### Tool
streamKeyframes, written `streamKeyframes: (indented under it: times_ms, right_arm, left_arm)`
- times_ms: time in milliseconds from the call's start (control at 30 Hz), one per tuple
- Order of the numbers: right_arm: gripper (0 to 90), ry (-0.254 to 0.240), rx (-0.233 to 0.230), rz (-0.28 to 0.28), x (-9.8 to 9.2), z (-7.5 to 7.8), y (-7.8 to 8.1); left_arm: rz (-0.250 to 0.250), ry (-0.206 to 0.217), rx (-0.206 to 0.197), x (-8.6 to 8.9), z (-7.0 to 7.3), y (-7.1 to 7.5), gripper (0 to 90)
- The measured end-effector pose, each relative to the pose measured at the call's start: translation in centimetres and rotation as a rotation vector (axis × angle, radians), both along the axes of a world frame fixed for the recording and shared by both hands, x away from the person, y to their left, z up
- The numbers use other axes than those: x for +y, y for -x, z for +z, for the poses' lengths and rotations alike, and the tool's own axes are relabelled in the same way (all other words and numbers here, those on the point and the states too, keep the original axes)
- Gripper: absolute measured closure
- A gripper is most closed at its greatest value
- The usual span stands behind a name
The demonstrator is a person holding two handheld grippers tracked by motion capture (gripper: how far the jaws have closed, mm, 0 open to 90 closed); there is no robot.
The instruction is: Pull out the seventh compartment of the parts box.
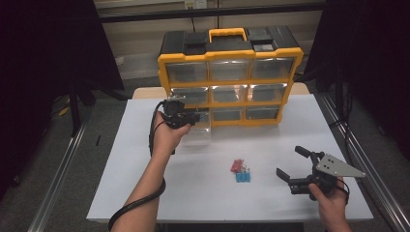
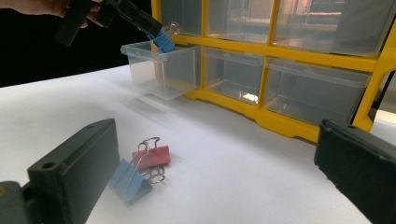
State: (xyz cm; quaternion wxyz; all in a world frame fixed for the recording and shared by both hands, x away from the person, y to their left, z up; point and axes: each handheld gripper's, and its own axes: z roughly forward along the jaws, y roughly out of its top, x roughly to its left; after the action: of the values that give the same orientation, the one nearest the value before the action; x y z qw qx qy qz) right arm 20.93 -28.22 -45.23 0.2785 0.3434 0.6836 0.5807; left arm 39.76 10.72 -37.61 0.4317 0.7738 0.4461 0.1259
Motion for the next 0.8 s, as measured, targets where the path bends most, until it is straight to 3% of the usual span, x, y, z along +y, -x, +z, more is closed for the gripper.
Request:
streamKeyframes:
  times_ms: [100, 133, 233, 300, 333, 367, 433, 467, 500, 800]
  right_arm:
    - [0.0, -0.001, 0.001, 0.000, 0.0, 0.0, 0.0]
    - [0.0, -0.002, 0.002, -0.001, 0.0, 0.0, 0.0]
    - [0.0, 0.000, 0.001, 0.003, 0.0, 0.0, 0.0]
    - [0.0, -0.002, 0.004, -0.001, 0.0, 0.0, 0.0]
    - [0.0, -0.004, 0.001, 0.001, 0.0, 0.0, 0.0]
    - [0.0, -0.006, -0.002, 0.002, 0.0, 0.0, 0.0]
    - [0.0, -0.005, -0.005, 0.003, -0.1, 0.0, 0.0]
    - [0.0, -0.004, -0.005, 0.003, -0.1, 0.0, -0.1]
    - [0.0, -0.003, -0.007, 0.003, 0.0, 0.0, -0.1]
    - [0.0, -0.005, -0.007, 0.003, -0.1, 0.0, 0.0]
  left_arm:
    - [0.011, 0.008, -0.008, 0.2, -0.2, 0.0, 70.5]
    - [0.029, 0.031, -0.016, 0.1, -0.3, 0.0, 65.9]
    - [0.008, 0.015, -0.023, 0.2, -0.2, 0.1, 61.9]
    - [0.009, 0.044, -0.019, -0.1, -0.1, 0.3, 58.7]
    - [0.000, 0.046, -0.023, -0.1, -0.1, 0.4, 57.5]
    - [-0.019, 0.018, -0.024, 0.0, 0.0, 0.6, 56.5]
    - [-0.035, 0.033, -0.017, -0.2, 0.0, 0.8, 54.3]
    - [-0.030, 0.061, -0.014, -0.4, -0.1, 0.9, 53.8]
    - [-0.058, 0.038, -0.017, -0.3, -0.1, 1.0, 52.2]
    - [-0.103, 0.057, -0.010, -1.1, -0.7, 2.1, 42.9]
